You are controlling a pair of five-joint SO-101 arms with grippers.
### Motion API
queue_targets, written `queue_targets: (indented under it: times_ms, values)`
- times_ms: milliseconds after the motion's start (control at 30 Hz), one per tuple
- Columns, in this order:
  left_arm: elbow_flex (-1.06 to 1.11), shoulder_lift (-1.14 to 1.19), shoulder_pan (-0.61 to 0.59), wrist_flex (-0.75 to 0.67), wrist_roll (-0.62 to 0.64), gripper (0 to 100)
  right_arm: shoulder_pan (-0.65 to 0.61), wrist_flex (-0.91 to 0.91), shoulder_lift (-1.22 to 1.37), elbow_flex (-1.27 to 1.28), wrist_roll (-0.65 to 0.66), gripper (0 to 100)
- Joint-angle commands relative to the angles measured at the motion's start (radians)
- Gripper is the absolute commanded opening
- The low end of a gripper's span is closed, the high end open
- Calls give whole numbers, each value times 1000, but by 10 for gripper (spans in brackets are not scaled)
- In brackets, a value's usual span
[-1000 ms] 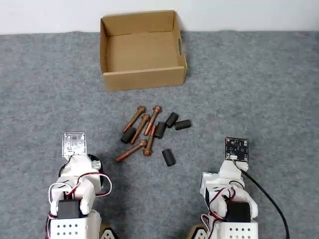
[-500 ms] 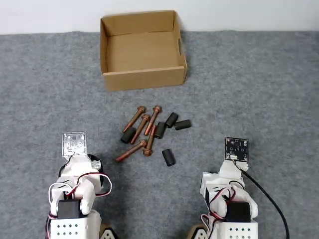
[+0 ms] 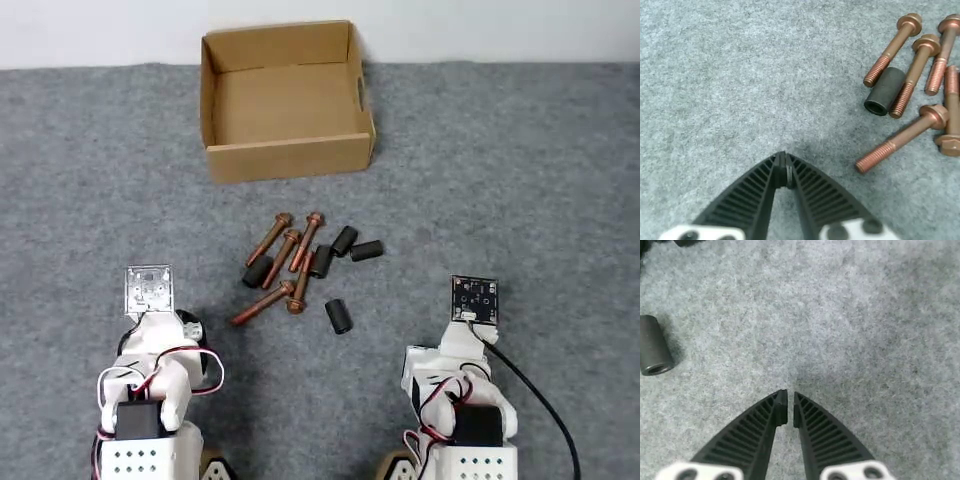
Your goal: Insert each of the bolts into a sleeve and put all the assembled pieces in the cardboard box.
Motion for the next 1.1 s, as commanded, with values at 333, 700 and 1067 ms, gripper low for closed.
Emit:
queue_targets:
  times_ms: [333, 700, 1067]
  values:
    - [-5, -8, -8, 3, -6, 7, 7, 2, -7, 18, 5, 29]
    - [-5, -8, -8, 3, -6, 7, 10, 38, -5, -94, 141, 26]
    - [-5, -8, -8, 3, -6, 7, 7, 81, 303, -440, 229, 25]
